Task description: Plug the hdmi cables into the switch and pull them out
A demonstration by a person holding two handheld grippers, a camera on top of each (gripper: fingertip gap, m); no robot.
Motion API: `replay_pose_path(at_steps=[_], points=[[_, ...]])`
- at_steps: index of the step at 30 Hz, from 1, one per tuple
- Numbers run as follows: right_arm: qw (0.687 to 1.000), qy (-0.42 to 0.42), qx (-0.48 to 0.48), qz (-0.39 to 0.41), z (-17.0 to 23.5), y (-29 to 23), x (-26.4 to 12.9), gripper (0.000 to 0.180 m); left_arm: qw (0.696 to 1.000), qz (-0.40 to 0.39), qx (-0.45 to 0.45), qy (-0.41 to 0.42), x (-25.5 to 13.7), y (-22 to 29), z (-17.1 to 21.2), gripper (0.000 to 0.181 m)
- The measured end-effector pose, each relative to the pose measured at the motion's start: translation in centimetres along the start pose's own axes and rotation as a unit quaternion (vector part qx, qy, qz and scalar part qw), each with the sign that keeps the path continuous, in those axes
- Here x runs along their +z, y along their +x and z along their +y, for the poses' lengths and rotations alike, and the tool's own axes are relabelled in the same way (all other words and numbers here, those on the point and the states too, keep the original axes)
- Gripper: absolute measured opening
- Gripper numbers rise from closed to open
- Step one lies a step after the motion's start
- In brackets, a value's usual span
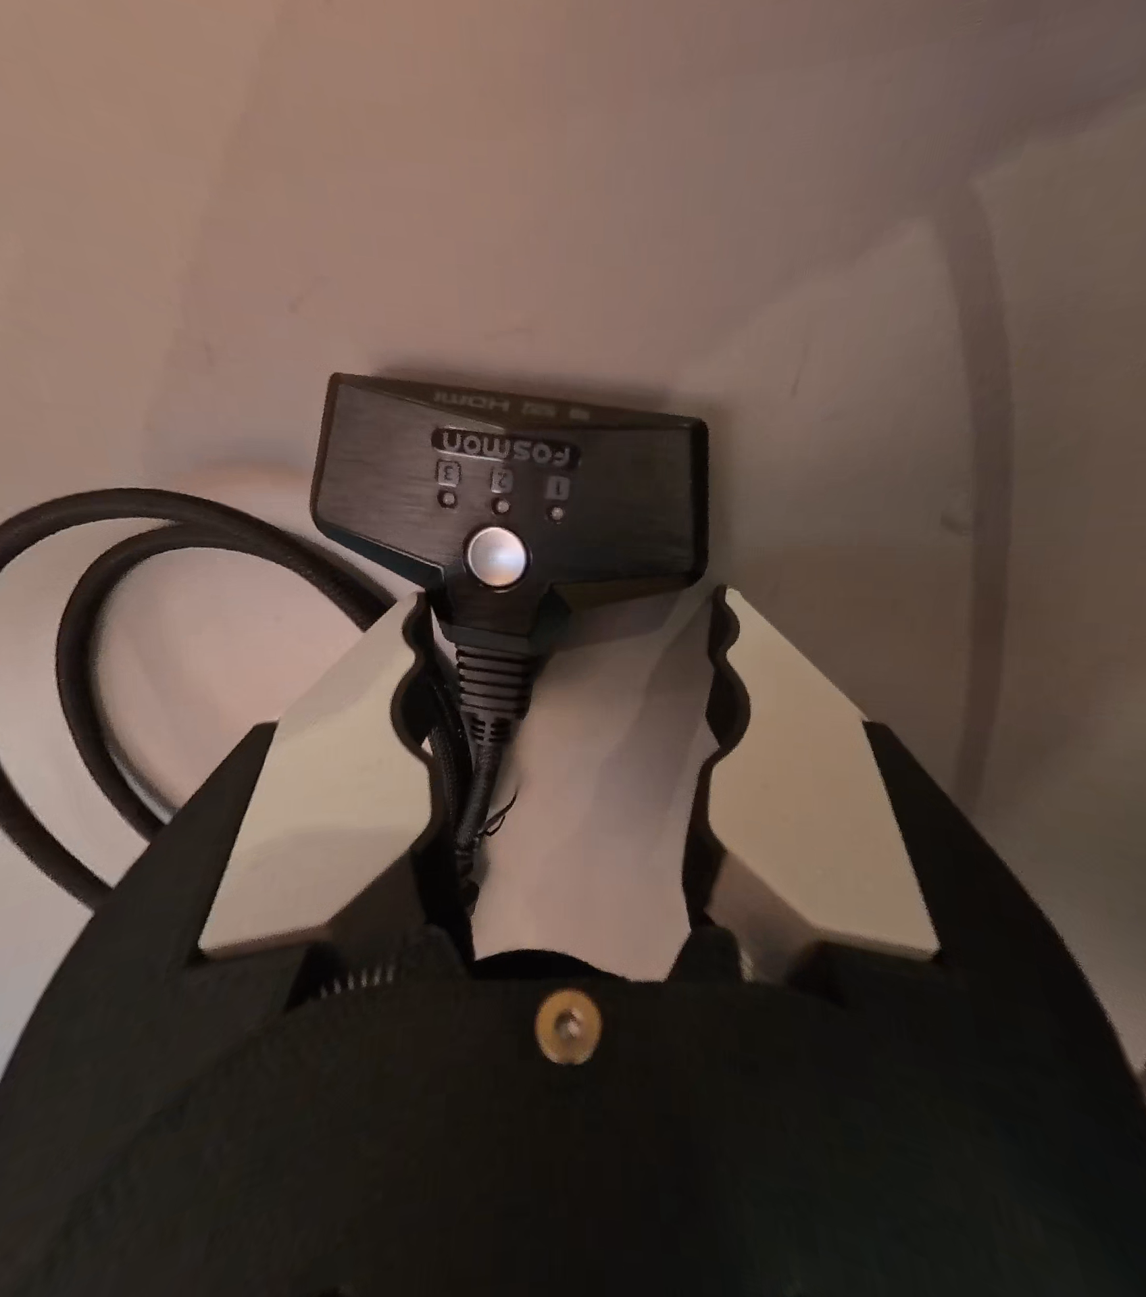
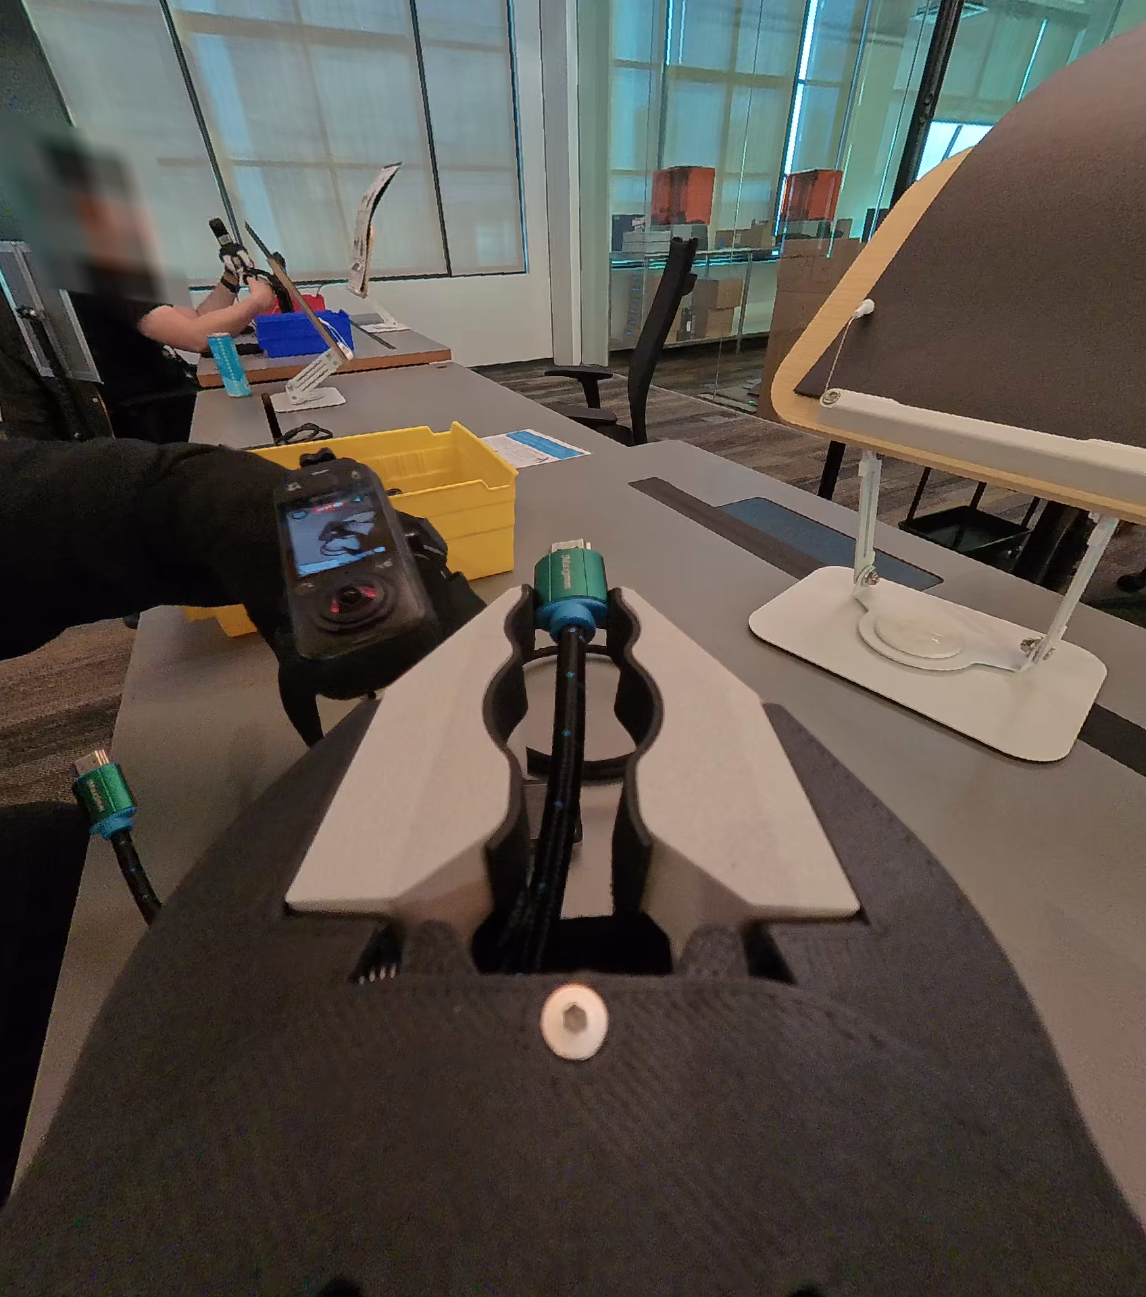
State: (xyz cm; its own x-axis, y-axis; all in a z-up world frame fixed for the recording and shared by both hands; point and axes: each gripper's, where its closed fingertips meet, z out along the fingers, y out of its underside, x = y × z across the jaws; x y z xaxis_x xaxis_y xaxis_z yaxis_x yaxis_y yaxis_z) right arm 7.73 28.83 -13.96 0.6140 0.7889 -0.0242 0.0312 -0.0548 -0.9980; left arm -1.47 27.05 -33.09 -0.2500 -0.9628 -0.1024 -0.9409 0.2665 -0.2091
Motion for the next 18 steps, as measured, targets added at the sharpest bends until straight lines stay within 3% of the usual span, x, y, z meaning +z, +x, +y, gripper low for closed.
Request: replay_pose_path(at_steps=[6,8,10,18], points=[[1.0,0.001,0.0,-0.001,-0.1,-0.1,0.0,0.018,0.998,0.05,-0.026,0.018,0.4,-0.4,0.0,0.071],[1.0,0.0,-0.001,-0.002,-0.1,-0.2,0.0,0.018,0.998,0.048,-0.022,0.017,0.4,-0.7,0.1,0.065],[1.0,-0.001,-0.003,-0.002,-0.1,-0.3,0.0,0.017,0.998,0.047,-0.025,0.021,0.3,-0.9,0.1,0.048],[1.0,-0.002,-0.001,-0.002,0.1,-0.1,-0.2,0.018,0.998,0.028,-0.026,0.043,0.3,-1.0,0.0,0.037]])
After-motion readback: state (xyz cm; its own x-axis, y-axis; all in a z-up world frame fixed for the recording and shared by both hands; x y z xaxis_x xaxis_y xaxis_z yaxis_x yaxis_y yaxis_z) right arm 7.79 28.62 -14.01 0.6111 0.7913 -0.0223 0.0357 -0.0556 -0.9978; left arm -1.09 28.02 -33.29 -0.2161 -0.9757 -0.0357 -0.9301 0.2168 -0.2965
